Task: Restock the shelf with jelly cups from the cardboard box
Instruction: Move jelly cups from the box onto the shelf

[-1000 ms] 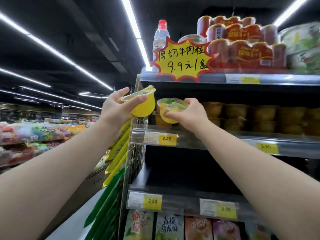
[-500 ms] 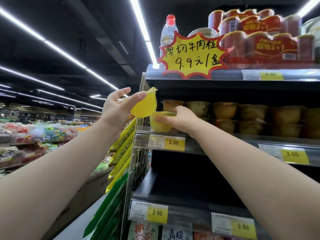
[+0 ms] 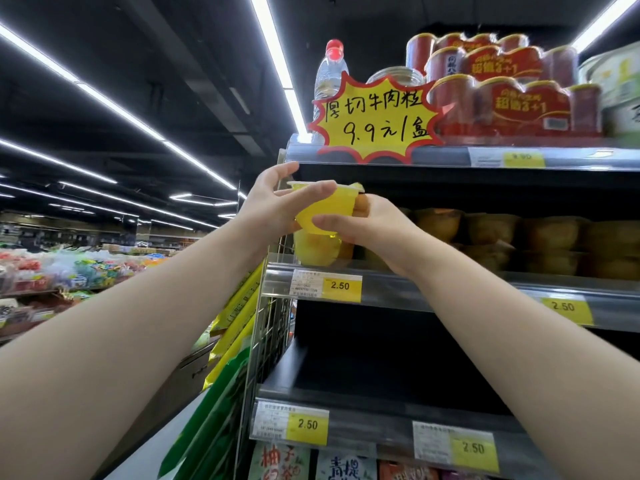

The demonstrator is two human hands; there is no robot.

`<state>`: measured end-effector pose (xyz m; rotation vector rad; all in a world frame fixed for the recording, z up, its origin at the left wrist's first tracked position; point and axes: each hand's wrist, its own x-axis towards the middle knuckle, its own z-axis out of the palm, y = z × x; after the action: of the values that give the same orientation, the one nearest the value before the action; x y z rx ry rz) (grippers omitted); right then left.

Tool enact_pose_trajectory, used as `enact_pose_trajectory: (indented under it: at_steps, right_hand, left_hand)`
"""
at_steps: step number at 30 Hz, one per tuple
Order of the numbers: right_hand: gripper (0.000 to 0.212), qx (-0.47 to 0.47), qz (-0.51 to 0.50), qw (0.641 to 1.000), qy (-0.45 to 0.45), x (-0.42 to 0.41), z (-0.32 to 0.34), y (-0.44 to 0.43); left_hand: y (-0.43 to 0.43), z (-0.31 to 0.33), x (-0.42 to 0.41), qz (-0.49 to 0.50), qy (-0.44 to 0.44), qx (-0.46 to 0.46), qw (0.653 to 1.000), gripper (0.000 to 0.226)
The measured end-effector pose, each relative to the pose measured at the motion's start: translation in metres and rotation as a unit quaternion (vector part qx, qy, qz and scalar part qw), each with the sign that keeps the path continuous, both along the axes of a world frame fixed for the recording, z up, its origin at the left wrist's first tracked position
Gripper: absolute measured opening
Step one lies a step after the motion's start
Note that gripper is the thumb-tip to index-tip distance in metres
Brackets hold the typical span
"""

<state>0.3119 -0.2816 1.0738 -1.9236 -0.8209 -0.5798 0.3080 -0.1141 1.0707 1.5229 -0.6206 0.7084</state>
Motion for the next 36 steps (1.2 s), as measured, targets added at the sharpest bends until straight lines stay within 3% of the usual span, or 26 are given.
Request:
enact_pose_trajectory:
  at_steps: [3,6,9,12,20,23,26,29,31,36]
  right_hand:
    - [0.064,0.076,-0.011,0.997,0.005,0.008,0.0,0.0]
    - [0.05,0.131,-0.05,0.99,0.015,0.016,0.003,0.004]
    - [0.06,0.138,-0.092,0.986,0.036,0.032,0.005,0.013]
    - [0.071,0.131,-0.124,0.981,0.067,0.042,0.003,0.022]
    - [0.074,0.117,-0.139,0.982,0.058,0.052,0.001,0.032]
    - [0.067,0.053,-0.172,0.984,0.005,0.042,-0.003,0.026]
    - [0.058,-0.024,-0.23,0.965,-0.123,0.026,-0.021,0.02]
    - [0.056,-0.098,-0.255,0.932,-0.239,0.016,-0.049,0.019]
    - [0.055,-0.138,-0.252,0.921,-0.263,0.021,-0.063,0.019]
    - [0.054,-0.151,-0.275,0.903,-0.294,0.036,-0.069,0.024]
  left_hand:
    - [0.002,-0.001,0.005,-0.032,-0.022,0.0,0.999,0.11]
    - [0.006,-0.019,0.019,0.031,-0.025,0.031,0.999,0.07]
    - [0.002,-0.043,0.031,0.08,-0.028,0.051,0.995,0.04]
    - [0.002,-0.047,0.036,0.075,-0.036,0.034,0.996,0.041]
    - [0.007,-0.05,0.043,0.082,-0.076,0.062,0.992,0.045]
    - [0.007,-0.052,0.043,0.084,-0.086,0.076,0.99,0.04]
    - [0.008,-0.054,0.042,0.077,-0.107,0.093,0.987,0.04]
    - [0.006,-0.066,0.041,0.186,-0.203,0.173,0.946,0.047]
    - [0.006,-0.073,0.046,0.237,-0.239,0.203,0.92,0.048]
    - [0.003,-0.075,0.057,0.269,-0.231,0.212,0.911,0.053]
